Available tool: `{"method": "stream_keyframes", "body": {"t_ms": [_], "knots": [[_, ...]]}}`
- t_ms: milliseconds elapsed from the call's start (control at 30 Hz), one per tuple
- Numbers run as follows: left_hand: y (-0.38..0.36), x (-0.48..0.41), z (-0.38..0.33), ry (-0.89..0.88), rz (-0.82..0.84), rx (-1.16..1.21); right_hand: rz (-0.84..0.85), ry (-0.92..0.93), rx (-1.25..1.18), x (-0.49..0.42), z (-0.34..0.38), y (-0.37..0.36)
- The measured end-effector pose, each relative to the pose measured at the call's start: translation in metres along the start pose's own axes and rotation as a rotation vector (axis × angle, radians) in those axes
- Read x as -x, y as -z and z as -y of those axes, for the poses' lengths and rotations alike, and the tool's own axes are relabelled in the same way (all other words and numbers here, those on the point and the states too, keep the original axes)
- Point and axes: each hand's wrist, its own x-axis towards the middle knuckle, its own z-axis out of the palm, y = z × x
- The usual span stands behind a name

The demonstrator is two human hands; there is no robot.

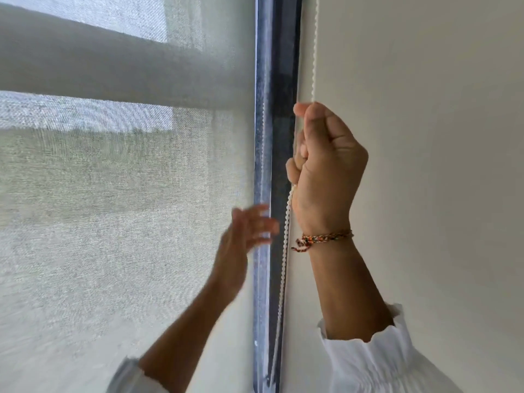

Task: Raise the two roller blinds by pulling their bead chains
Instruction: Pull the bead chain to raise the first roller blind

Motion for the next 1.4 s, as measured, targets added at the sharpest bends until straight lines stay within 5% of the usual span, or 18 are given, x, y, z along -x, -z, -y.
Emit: {"method": "stream_keyframes", "body": {"t_ms": [200,333,600,833,1000,1233,1400], "knots": [[-0.029,-0.06,-0.115,-0.097,0.162,0.112,0.002,0.022,0.171,0.046,-0.034,0.012],[-0.049,-0.063,-0.13,-0.102,0.21,0.117,0.005,0.038,0.3,0.08,-0.062,0.035],[-0.061,-0.057,-0.091,-0.122,-0.075,0.0,0.083,0.138,0.53,0.123,-0.101,0.063],[-0.051,-0.028,-0.037,-0.216,-0.172,-0.119,0.029,-0.356,0.366,0.119,-0.128,0.087],[-0.041,-0.016,-0.01,-0.23,-0.169,-0.227,-0.037,-0.308,0.139,0.035,-0.088,0.066],[-0.047,0.007,0.024,-0.154,-0.049,-0.283,0.174,-0.35,-0.155,-0.042,-0.014,0.005],[-0.034,0.022,0.047,-0.177,-0.056,-0.4,0.093,-0.319,-0.018,-0.041,-0.014,-0.005]]}}
